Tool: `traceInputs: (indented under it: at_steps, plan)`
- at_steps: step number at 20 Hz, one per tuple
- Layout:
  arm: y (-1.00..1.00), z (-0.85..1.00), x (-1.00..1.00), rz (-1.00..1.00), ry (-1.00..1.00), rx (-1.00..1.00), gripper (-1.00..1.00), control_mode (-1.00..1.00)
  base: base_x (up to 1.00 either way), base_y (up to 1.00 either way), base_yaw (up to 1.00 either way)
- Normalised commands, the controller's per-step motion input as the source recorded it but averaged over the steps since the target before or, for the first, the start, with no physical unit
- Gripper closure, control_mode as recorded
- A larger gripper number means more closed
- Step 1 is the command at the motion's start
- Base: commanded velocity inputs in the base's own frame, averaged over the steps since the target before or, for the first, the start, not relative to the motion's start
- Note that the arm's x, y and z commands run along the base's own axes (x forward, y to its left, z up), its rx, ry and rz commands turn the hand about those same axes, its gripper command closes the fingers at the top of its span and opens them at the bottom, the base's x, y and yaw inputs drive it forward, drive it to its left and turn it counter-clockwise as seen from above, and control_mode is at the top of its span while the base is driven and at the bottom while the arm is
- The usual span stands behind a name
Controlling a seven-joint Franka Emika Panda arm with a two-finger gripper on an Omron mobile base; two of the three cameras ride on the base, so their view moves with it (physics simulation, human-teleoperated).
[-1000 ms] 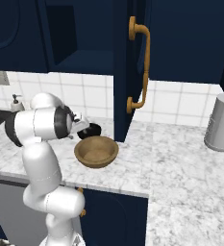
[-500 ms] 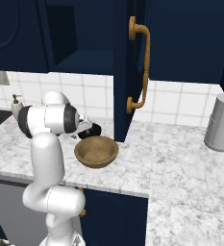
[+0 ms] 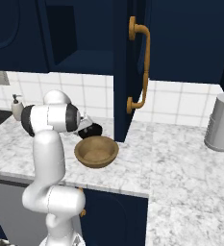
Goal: Pick up the bowls on the counter and stack them on top of one another in the open cabinet. Place the smaller bowl on top of the larger bowl.
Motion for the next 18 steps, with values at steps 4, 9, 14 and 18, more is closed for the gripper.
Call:
traceInputs:
  at_steps: [4,9,14,18]
  plan:
    - [0.00,0.00,-0.01,0.00,-0.02,0.00,1.00,-1.00,0.00,0.00,0.00]
    - [0.00,0.17,-0.09,0.00,-0.13,0.00,1.00,-1.00,0.00,0.00,0.00]
    - [0.01,0.84,-0.26,-0.04,-0.21,-0.02,1.00,-1.00,0.00,0.00,0.00]
    - [-0.04,0.62,-0.85,-0.18,0.00,0.00,1.00,-1.00,0.00,0.00,0.00]
